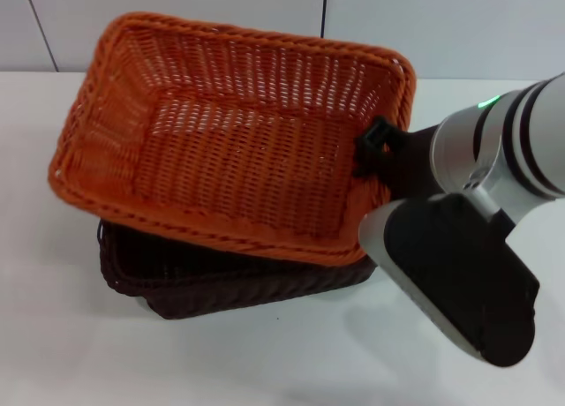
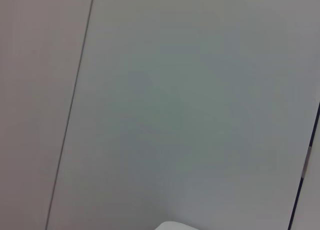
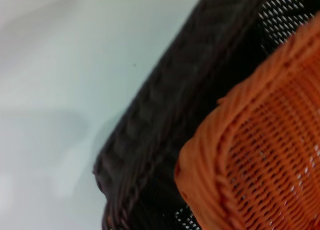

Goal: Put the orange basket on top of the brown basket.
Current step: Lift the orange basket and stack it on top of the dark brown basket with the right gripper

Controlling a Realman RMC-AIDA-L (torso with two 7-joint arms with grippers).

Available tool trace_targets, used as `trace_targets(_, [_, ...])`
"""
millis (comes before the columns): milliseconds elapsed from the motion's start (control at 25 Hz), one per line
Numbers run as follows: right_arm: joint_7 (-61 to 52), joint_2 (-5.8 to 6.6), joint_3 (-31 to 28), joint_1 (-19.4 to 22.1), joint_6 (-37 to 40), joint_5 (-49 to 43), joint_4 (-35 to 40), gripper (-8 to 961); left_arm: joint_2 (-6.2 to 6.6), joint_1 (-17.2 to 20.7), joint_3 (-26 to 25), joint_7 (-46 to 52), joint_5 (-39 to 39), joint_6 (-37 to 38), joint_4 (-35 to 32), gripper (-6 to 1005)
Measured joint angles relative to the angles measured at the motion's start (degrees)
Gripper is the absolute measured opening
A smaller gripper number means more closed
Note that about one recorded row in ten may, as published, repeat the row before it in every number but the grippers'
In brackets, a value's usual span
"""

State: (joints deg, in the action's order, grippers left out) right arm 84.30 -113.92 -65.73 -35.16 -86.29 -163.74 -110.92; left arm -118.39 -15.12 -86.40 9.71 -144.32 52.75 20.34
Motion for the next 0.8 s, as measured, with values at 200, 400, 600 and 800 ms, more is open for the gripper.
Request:
trace_targets(200, [-1.4, 0.22, 3.1, 0.7, 1.0, -1.5, 1.2, 149, 0.0, 0.3, 0.4, 0.0, 0.0, 0.1, 0.4, 813])
trace_targets(400, [-10.5, 0.71, 8.2, 0.8, 4.7, -3.7, 3.3, 147, 0.0, 0.3, 0.4, 0.0, 0.0, 0.1, 0.6, 813])
trace_targets(600, [-17.0, 1.59, 11.1, 0.5, 4.7, -3.7, 2.1, 145, 0.0, 0.5, 0.5, 0.6, 0.0, 0.1, 1.1, 813])
trace_targets(800, [-17.6, 2.89, 11.7, 2.7, 3.3, -3.8, -1.8, 212, 0.06, 0.6, 0.5, 1.6, 0.0, -0.2, 1.2, 813])
